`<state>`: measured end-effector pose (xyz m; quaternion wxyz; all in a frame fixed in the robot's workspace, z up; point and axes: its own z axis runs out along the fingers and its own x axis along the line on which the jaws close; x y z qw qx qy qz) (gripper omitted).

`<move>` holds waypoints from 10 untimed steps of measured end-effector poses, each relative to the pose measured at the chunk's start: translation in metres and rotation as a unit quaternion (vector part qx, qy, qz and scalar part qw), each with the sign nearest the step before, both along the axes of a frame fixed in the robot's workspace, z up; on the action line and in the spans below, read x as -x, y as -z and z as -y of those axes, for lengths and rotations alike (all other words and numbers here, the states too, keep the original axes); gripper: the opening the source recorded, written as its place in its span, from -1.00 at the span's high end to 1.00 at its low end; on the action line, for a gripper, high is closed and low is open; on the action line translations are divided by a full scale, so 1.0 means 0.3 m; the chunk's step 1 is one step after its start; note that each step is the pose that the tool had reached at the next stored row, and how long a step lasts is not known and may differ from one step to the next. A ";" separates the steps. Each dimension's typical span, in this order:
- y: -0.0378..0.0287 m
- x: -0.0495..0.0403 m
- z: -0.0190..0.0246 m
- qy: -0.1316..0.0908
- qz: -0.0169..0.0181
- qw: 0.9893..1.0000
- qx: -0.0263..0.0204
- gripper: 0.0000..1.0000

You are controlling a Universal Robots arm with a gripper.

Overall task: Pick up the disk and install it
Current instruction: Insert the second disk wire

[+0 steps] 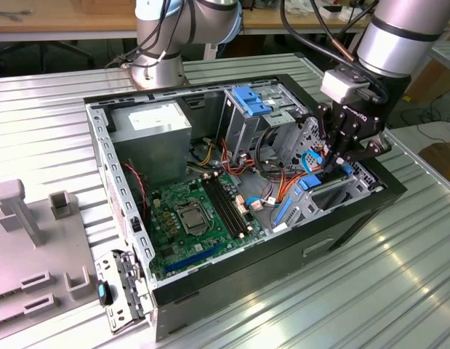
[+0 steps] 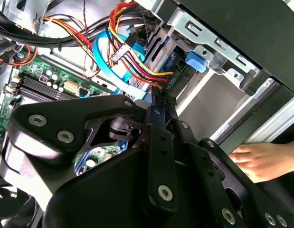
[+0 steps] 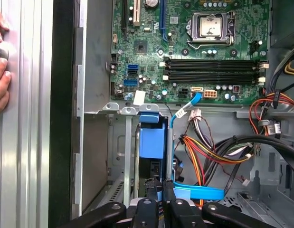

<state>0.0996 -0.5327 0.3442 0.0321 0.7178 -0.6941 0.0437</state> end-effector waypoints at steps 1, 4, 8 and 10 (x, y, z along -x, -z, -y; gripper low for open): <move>0.001 0.001 0.000 0.000 0.000 1.000 0.000 0.67; 0.001 0.002 0.000 0.000 0.000 1.000 0.000 0.67; 0.002 0.002 0.000 0.000 0.000 1.000 0.000 0.67; 0.002 0.002 0.000 0.000 0.000 1.000 0.000 0.67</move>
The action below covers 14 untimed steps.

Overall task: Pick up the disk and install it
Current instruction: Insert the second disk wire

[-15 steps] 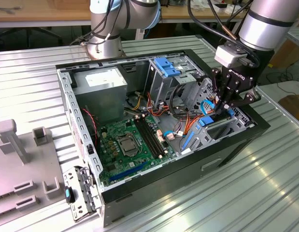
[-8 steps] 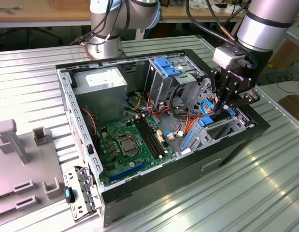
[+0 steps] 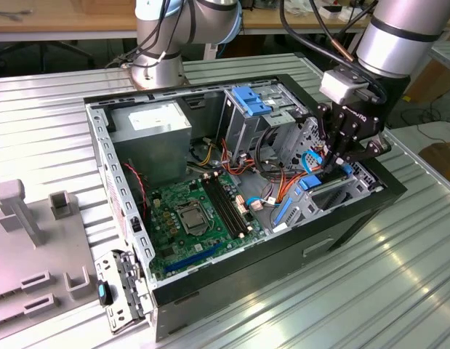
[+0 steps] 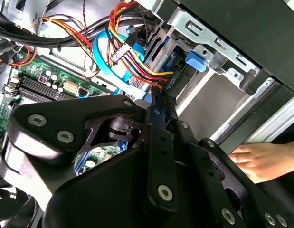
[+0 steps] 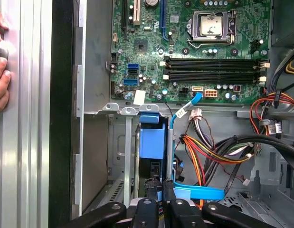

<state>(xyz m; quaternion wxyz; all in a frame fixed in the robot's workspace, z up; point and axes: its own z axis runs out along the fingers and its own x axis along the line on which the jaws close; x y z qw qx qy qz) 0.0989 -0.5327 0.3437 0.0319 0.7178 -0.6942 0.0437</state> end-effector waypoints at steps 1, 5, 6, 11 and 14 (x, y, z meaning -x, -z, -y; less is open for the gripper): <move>-0.002 0.000 0.000 0.000 0.000 1.000 0.000 0.67; -0.007 0.000 0.000 0.000 0.000 1.000 0.000 0.67; -0.008 0.000 0.000 0.000 0.000 1.000 0.000 0.67; -0.011 0.000 0.000 0.000 0.000 1.000 -0.002 0.67; -0.010 0.000 0.002 -0.002 0.000 1.000 -0.008 0.67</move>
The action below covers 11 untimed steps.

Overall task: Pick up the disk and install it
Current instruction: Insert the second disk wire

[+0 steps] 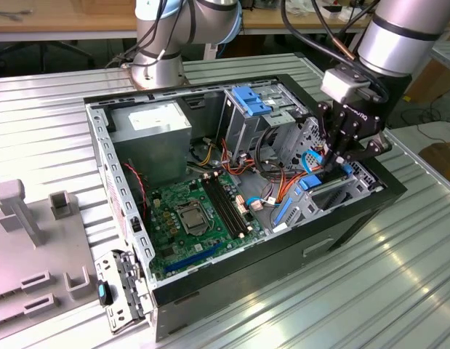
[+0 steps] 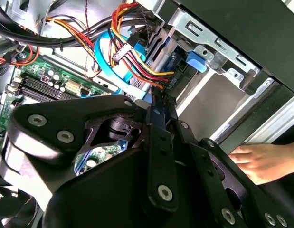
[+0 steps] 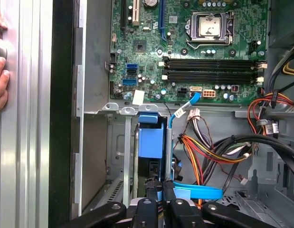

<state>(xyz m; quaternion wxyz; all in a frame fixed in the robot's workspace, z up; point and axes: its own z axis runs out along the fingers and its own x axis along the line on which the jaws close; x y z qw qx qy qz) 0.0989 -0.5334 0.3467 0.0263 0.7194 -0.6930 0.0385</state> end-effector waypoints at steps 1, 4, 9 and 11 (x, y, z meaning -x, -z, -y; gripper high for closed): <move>0.000 0.000 0.001 0.000 0.000 1.000 -0.001 0.67; 0.000 0.000 0.005 0.000 0.000 1.000 -0.002 0.67; 0.000 0.000 0.011 0.000 0.000 1.000 -0.008 0.67; 0.000 0.000 0.015 0.000 0.000 1.000 -0.011 0.67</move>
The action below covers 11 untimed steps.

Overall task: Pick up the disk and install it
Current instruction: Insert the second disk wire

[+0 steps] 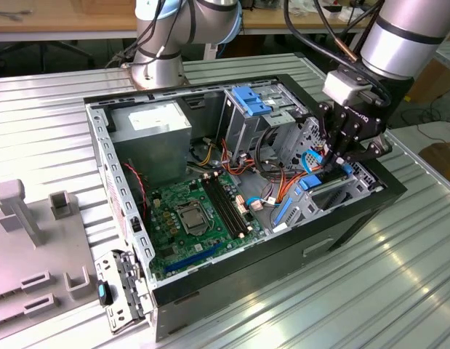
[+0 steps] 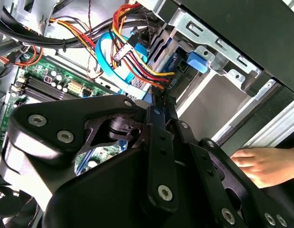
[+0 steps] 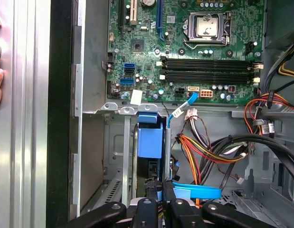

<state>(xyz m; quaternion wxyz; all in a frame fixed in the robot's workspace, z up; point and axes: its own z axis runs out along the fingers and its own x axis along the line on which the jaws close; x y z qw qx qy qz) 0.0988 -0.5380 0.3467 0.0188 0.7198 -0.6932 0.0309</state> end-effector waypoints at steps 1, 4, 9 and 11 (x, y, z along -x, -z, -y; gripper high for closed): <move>0.000 0.000 0.002 0.000 0.000 1.000 -0.001 0.67; 0.000 0.000 0.009 0.000 0.000 1.000 -0.006 0.67; 0.000 -0.001 0.026 0.000 -0.001 1.000 -0.018 0.67; -0.002 -0.001 0.028 0.000 -0.002 1.000 -0.020 0.67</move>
